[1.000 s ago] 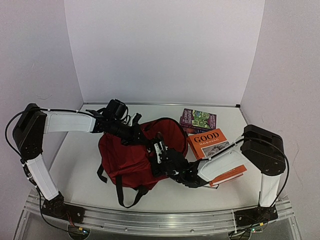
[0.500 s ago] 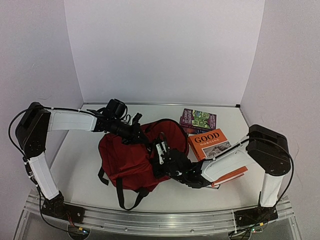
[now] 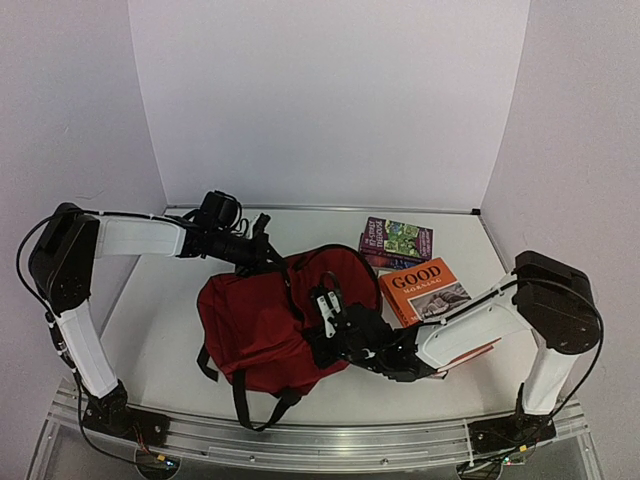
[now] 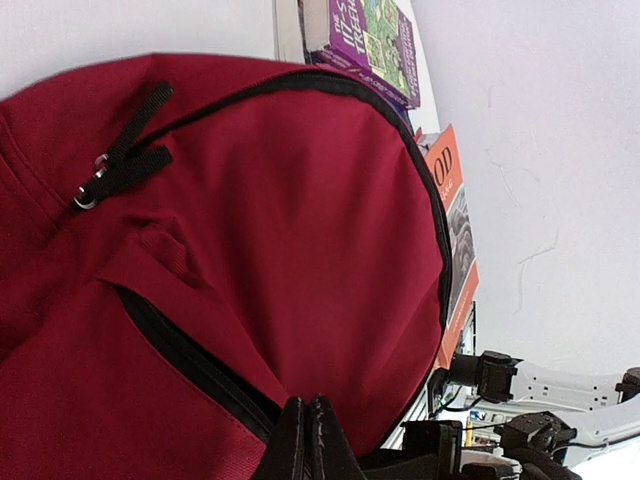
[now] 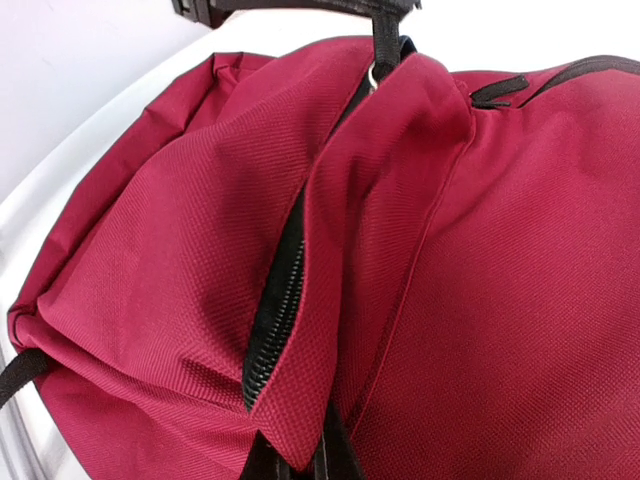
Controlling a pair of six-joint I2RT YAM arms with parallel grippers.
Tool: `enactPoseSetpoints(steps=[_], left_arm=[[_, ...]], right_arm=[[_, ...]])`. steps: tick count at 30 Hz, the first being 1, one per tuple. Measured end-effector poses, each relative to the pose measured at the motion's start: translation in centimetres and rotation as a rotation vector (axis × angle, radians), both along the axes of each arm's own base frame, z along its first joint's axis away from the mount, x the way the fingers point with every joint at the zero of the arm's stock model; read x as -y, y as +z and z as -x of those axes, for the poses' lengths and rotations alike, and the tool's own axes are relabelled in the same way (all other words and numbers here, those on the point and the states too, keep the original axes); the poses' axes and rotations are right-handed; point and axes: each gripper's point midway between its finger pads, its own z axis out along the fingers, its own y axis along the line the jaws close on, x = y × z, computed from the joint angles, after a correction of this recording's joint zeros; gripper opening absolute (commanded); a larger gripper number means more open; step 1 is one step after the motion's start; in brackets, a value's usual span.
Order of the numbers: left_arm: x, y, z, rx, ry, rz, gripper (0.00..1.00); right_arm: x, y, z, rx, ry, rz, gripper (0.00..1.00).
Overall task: Pack the student bag
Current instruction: Zip the student bag at the center of the board.
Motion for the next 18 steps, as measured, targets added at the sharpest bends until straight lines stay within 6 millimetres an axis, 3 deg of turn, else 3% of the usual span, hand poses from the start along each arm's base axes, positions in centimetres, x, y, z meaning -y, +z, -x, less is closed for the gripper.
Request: enactPoseSetpoints(steps=[12,18], left_arm=[[-2.9,-1.8,-4.5,0.021,0.104,0.014,0.00],[-3.9,-4.0,-5.6,-0.032,0.153,0.002,0.00]], right_arm=[[1.6,-0.5,2.1,-0.066,0.021,0.030,0.00],[1.6,-0.1,2.1,-0.073,0.013,0.014,0.00]])
